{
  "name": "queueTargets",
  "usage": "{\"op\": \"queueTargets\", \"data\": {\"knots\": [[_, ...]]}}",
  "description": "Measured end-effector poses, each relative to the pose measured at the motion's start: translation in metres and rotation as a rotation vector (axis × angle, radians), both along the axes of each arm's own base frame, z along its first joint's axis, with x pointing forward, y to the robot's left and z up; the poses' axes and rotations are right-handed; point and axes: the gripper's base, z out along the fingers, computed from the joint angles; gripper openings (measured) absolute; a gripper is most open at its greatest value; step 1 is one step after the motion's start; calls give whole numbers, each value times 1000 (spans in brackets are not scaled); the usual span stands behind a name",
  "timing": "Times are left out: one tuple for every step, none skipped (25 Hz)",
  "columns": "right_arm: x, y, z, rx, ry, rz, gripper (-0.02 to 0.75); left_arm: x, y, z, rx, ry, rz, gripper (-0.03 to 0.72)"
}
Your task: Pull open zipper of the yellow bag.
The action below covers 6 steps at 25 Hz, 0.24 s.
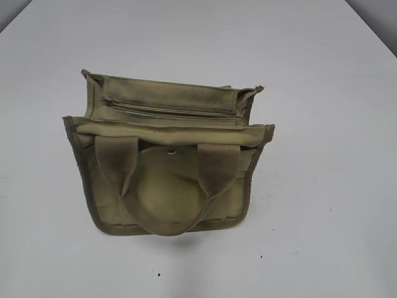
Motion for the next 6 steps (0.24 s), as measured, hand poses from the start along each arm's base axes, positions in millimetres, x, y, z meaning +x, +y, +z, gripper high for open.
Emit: {"op": "queueTargets", "data": {"knots": [[0, 0, 0, 0, 0, 0, 575, 0, 0, 0, 0, 0, 0, 351], [0, 0, 0, 0, 0, 0, 575, 0, 0, 0, 0, 0, 0, 351], [0, 0, 0, 0, 0, 0, 575, 0, 0, 0, 0, 0, 0, 351], [0, 0, 0, 0, 0, 0, 575, 0, 0, 0, 0, 0, 0, 351], [0, 0, 0, 0, 0, 0, 575, 0, 0, 0, 0, 0, 0, 351], [0, 0, 0, 0, 0, 0, 575, 0, 0, 0, 0, 0, 0, 351]]}}
